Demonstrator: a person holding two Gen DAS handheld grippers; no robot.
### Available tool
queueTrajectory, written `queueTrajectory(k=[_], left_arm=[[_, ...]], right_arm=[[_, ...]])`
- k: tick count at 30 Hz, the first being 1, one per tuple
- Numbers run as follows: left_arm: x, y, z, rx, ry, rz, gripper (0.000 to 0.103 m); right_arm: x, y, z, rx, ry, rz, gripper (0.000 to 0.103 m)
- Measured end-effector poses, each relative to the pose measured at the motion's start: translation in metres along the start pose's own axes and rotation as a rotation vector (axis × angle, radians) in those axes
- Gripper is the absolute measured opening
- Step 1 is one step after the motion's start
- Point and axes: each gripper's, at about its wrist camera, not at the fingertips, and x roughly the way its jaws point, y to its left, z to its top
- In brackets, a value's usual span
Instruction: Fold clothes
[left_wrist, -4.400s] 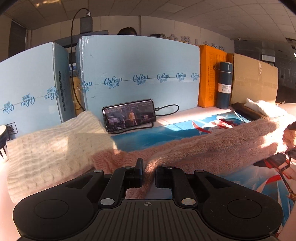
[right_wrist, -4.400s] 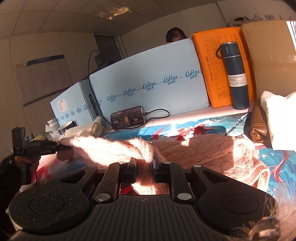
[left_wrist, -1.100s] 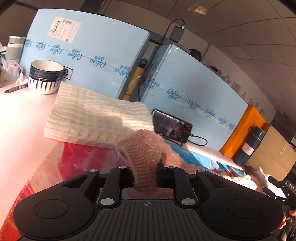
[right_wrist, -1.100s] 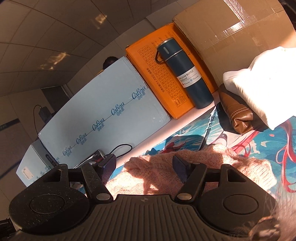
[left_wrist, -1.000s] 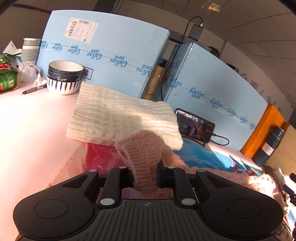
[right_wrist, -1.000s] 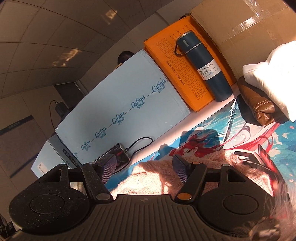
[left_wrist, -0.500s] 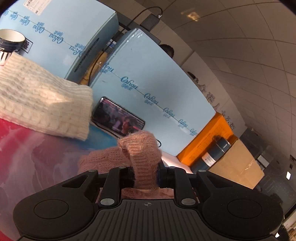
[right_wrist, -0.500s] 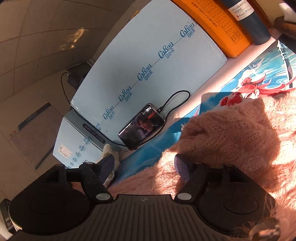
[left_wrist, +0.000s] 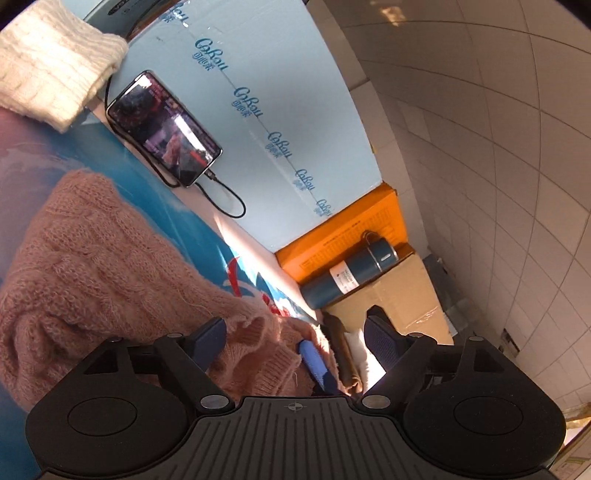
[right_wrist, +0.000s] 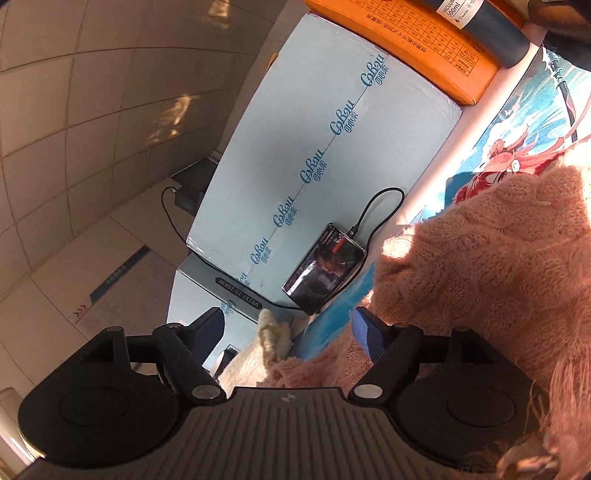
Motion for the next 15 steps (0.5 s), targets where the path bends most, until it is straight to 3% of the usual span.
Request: queueTrajectory(k=[5,9,11,13,15], left_arm=[[-0.004,0.011,0.003,-0.088,-0.012,-0.042,0.085],[-0.043,0.010,0.011,-0.080,-0.173,-0.098,0.086],[-0.064,0.009,0.015,-0.046,-0.274,-0.027,0.087],[-0.082,0.006,0.017,0.011,-0.368,0.138,0.088],[-0.090,0.008,0.020,0.070,-0.371,0.331,0.088]], right_arm=[[0.002,0.006,-0.002,-0.012,0.053,0.101,0.075],[0.003,0.009,-0.005,-0.024,0.079,0.108,0.075],[0.002,0.011,-0.005,-0.038,0.084,0.115,0.075],[0.001,0.014,-0.007,-0.060,0.088,0.128,0.075],[0.000,0.018,-0.008,-0.083,0.093,0.159,0.075]])
